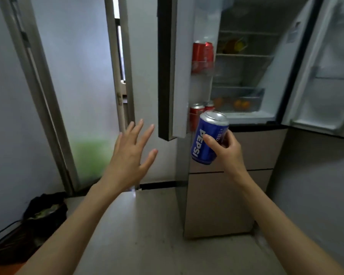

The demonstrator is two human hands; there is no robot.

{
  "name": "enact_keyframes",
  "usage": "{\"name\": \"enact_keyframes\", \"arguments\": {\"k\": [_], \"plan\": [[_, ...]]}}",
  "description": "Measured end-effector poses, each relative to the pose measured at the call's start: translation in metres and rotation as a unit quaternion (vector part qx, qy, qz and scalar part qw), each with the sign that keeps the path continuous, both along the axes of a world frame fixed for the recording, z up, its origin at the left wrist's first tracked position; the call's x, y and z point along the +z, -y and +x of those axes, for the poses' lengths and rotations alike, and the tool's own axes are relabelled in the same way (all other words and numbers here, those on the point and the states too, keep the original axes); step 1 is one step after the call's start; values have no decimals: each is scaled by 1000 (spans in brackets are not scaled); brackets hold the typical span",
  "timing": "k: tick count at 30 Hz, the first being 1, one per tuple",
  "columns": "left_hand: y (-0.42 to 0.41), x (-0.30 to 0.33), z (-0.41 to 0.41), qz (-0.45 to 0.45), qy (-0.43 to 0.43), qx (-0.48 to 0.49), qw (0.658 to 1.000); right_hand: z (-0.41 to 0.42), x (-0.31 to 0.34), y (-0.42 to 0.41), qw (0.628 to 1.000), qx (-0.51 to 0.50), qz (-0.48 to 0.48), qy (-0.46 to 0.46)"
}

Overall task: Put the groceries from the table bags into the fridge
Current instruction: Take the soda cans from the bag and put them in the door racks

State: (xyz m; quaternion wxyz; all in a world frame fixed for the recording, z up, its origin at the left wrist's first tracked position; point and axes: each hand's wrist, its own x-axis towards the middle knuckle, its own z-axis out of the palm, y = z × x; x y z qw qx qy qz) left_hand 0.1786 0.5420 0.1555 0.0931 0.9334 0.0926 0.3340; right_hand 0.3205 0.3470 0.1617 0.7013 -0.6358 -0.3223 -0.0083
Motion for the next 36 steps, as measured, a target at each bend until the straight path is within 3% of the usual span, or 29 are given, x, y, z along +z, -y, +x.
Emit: {"name": "enact_keyframes", "arguments": {"k": [7,16,22,31,36], "plan": [[8,49,134,58,53,-28,996,119,55,5,990,-112,57,64],[-15,162,281,157,135,-6,978,259,162,-17,972,-153,79,163],[-7,246,350,214,197,55,955,333,227,-46,932,-216,95,276],[-13,331,409,278,253,199,905,412,355,-68,829,-277,41,483],[-16,343,416,311,282,209,883,421,412,-92,824,-237,51,512]]}}
